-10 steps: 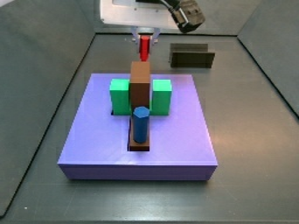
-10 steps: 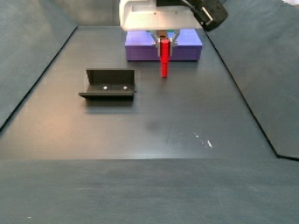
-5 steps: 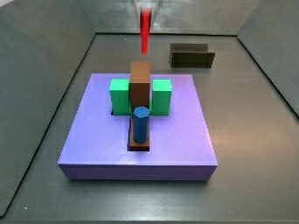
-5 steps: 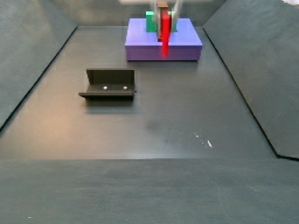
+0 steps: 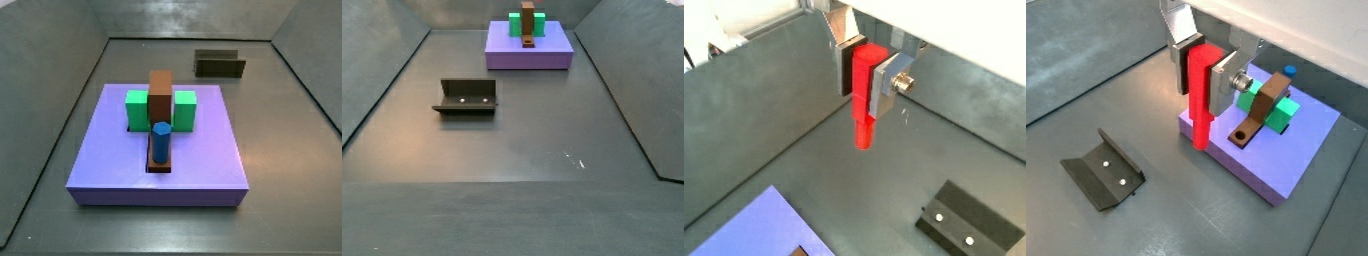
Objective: Pick up the red object. Move up. Move to above the board. Insert the red object.
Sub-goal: Move to above the board.
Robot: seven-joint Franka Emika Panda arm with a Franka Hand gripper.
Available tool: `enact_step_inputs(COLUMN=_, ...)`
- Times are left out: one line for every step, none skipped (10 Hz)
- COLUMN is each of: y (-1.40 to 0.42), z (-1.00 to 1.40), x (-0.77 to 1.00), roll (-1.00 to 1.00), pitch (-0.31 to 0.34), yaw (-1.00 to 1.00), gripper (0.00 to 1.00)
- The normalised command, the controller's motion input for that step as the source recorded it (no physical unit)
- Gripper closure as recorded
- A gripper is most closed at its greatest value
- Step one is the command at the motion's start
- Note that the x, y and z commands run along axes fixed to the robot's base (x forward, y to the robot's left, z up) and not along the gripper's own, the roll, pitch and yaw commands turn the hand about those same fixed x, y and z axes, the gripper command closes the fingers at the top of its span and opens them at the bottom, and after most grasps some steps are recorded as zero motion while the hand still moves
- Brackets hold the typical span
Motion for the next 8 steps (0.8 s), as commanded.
enact_step_inputs(y=0.00, z=0.18, x=0.03, roll=0.01, pitch=0.047, yaw=0.00, gripper=1.00)
enact_step_inputs(y=-1.40, z=0.34, x=0.04, roll=0.14, pitch=0.072, yaw=0.01, gripper=1.00)
enact_step_inputs(y=-1.40, z=0.30, x=0.03, roll=0.16, pitch=0.065, yaw=0.02, gripper=1.00)
enact_step_inputs(y=-1.40, z=0.31, x=0.05, roll=0.13, pitch=0.072, yaw=0.00, gripper=1.00)
enact_step_inputs(y=-1.40, z=0.31, x=0.07, roll=0.08, pitch=0.080, yaw=0.01, gripper=1.00)
enact_step_inputs(y=-1.40, z=0.31, x=0.12, roll=0.05, pitch=0.107, yaw=0.00, gripper=1.00)
enact_step_inputs(y=-0.81, z=0.18, x=0.10, roll=0.04, pitch=0.123, yaw=0.01, gripper=1.00)
enact_step_inputs(y=-0.31, z=0.08, x=0.10, roll=0.03, pitch=0.134, yaw=0.00, gripper=1.00)
